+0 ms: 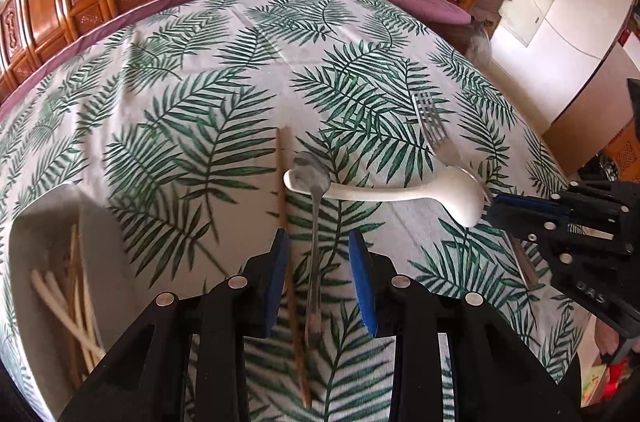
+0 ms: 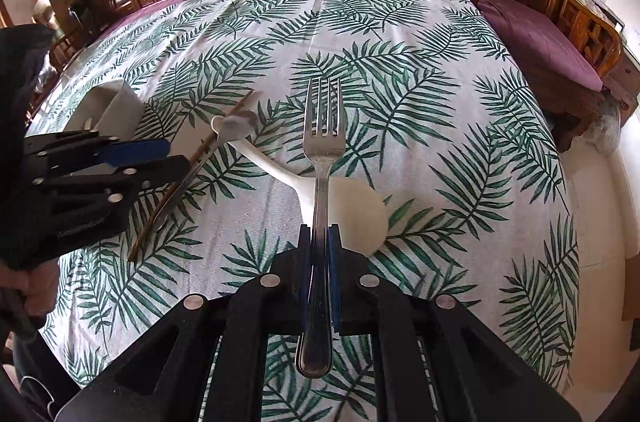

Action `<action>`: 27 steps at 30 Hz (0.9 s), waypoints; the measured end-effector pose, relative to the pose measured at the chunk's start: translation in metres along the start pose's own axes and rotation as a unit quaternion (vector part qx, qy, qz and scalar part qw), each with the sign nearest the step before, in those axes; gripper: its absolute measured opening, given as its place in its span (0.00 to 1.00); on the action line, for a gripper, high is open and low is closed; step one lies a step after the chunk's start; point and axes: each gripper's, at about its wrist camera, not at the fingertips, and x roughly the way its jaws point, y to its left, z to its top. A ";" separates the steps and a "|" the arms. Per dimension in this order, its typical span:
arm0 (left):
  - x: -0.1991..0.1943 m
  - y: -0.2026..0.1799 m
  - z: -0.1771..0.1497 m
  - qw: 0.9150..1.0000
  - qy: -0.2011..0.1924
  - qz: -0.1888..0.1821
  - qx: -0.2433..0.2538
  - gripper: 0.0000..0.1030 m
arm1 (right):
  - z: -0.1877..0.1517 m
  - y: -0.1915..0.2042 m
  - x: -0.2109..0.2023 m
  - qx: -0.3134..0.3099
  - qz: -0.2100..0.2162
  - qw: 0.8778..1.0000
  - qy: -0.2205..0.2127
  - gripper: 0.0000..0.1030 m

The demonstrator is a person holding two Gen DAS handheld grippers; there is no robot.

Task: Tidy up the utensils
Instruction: 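Lift the metal spoon and metal fork off the cloth with both tools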

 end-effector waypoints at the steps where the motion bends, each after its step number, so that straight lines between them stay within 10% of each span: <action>1: 0.003 -0.001 0.001 1.000 0.003 0.001 0.003 0.28 | 0.000 -0.001 0.000 0.001 0.000 1.000 -0.001 0.10; 27: 0.039 -0.007 0.015 0.998 0.054 0.025 0.013 0.14 | -0.012 -0.014 -0.001 0.015 -0.001 1.000 -0.004 0.10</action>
